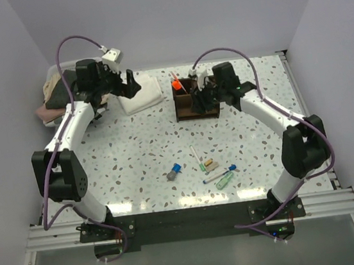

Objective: Sort the stationery into containers
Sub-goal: Pick up the pen from the center of the board.

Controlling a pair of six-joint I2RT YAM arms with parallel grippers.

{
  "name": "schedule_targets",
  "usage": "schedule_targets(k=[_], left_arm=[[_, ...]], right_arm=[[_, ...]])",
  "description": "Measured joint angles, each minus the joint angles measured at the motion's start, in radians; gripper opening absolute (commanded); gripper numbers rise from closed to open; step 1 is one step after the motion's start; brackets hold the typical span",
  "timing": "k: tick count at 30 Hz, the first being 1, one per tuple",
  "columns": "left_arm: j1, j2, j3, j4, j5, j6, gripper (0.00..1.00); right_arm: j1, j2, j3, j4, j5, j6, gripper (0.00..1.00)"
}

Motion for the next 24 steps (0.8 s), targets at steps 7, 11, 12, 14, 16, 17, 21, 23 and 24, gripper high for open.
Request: schedule_targets(k=[7, 11, 12, 14, 16, 17, 21, 23, 24], left_arm=[[-0.001, -0.111, -0.117, 0.034, -0.07, -0.001, 1.0], [-0.001, -0.159, -0.169, 0.04, -0.082, -0.002, 1.0], [-0.001, -0.169, -0.18, 0.041, -0.084, -0.002, 1.0], [-0.001, -0.186, -0.2, 0.042, -0.089, -0.002, 1.0], [-0.001, -0.208, -0.224, 0.043, -0.094, -0.001, 1.0], [-0.001, -0.216, -0.231, 0.041, -0.096, -0.001, 1.0], [-0.001, -0.256, -0.27, 0.048, -0.098, -0.001, 1.0], [-0.001, -0.268, -0.286, 0.048, -0.099, -0.001, 1.0], [0.0, -0.274, -0.293, 0.048, -0.1, -0.001, 1.0]], right_arm=[[0.211, -0.004, -0.138, -0.124, 0.214, 0.156, 0.41], [0.283, 0.022, -0.141, -0.135, 0.285, 0.254, 0.41], [0.285, 0.033, -0.141, -0.135, 0.304, 0.278, 0.41], [0.278, 0.058, -0.141, -0.137, 0.334, 0.312, 0.41], [0.272, 0.089, -0.142, -0.141, 0.362, 0.34, 0.41], [0.268, 0.102, -0.143, -0.141, 0.369, 0.351, 0.41], [0.266, 0.135, -0.155, -0.142, 0.393, 0.372, 0.41], [0.268, 0.145, -0.159, -0.142, 0.396, 0.373, 0.41], [0.27, 0.149, -0.161, -0.142, 0.398, 0.373, 0.41]])
